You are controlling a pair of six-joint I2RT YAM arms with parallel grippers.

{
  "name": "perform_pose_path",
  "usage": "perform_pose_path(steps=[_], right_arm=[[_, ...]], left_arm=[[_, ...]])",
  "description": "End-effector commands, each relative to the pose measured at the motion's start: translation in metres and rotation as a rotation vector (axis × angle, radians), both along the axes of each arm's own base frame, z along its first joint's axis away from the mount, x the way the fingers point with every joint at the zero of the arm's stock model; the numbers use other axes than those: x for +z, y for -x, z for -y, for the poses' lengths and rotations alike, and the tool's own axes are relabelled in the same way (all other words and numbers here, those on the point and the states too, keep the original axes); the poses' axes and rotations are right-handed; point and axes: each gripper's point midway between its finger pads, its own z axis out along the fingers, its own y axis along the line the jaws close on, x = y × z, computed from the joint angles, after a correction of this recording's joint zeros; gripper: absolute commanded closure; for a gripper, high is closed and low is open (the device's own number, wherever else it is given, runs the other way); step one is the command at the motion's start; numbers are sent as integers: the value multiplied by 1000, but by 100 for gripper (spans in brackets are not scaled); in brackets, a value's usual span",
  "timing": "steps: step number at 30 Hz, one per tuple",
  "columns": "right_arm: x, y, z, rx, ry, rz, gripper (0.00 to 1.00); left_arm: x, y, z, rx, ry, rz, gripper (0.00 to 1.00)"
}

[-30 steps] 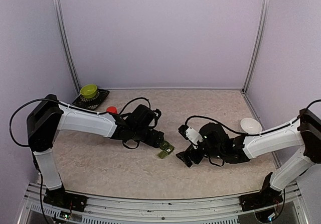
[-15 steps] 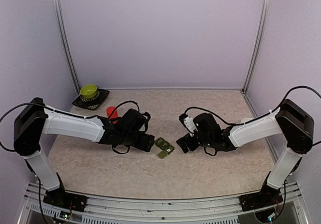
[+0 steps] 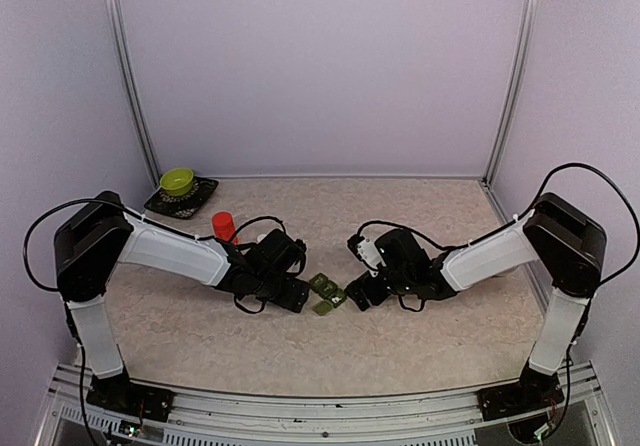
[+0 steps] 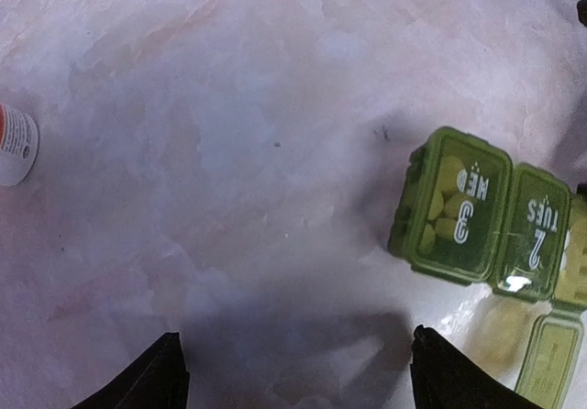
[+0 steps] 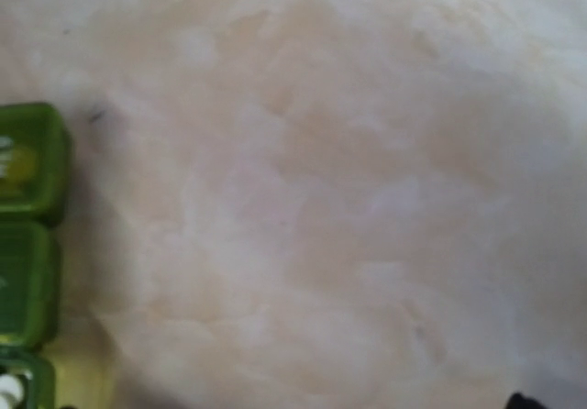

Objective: Sort the pills into containers
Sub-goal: Adjust the pill container at the center of the board.

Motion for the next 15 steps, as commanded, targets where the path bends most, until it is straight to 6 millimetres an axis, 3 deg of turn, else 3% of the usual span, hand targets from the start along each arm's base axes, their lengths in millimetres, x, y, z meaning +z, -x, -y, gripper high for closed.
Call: perform_pose_path(steps=[1, 15], right_arm=[[3, 4, -10, 51, -52, -20, 0], [-2, 26, -21, 114, -96, -79, 0]], left_arm=[[-4, -14, 7, -3, -2, -6, 18], [-1, -35, 25, -52, -1, -7, 18]])
